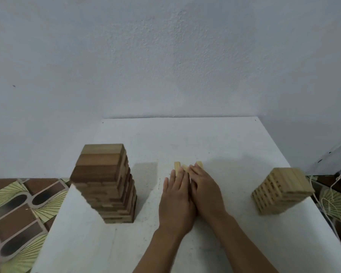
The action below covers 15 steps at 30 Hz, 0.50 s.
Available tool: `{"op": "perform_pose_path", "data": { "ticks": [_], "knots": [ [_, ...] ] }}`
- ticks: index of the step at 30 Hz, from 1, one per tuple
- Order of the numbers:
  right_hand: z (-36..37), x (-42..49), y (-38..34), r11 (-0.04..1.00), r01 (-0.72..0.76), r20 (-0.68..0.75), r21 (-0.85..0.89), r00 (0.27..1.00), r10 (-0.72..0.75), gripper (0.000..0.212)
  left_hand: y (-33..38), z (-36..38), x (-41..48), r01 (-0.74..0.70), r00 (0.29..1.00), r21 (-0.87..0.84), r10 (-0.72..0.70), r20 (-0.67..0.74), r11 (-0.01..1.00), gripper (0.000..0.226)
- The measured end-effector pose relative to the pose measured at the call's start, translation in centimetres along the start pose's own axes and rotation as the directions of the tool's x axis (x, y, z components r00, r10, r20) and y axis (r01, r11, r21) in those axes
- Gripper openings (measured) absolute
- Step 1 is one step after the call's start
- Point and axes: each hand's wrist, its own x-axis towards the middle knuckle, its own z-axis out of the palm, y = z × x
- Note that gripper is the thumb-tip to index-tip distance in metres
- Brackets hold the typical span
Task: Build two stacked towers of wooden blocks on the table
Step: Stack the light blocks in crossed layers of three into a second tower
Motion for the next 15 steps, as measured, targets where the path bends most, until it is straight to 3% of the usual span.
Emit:
{"op": "perform_pose_path", "data": {
  "ticks": [5,10,15],
  "knots": [
    [-0.5,-6.2,-1.5,0.999,0.024,-0.007,-0.026,1.0,-0.025,0.044,-0.7,-1.0,-4.7,-0.08,0.995,-0.005,0.08,0.068,0.997,0.072],
    [-1.4,-9.6,-2.2,0.998,0.041,-0.016,-0.055,0.999,-0.042,0.042,-1.7,-2.6,-7.7,-0.079,0.996,-0.088,0.082,0.033,0.993,0.053],
    [-1.9,-12.1,-2.6,0.995,0.1,-0.027,0.001,0.995,-0.1,0.041,-2.4,-3.8,-10.1,-0.16,0.986,-0.125,0.163,0.016,0.979,0.053]
  ]
}}
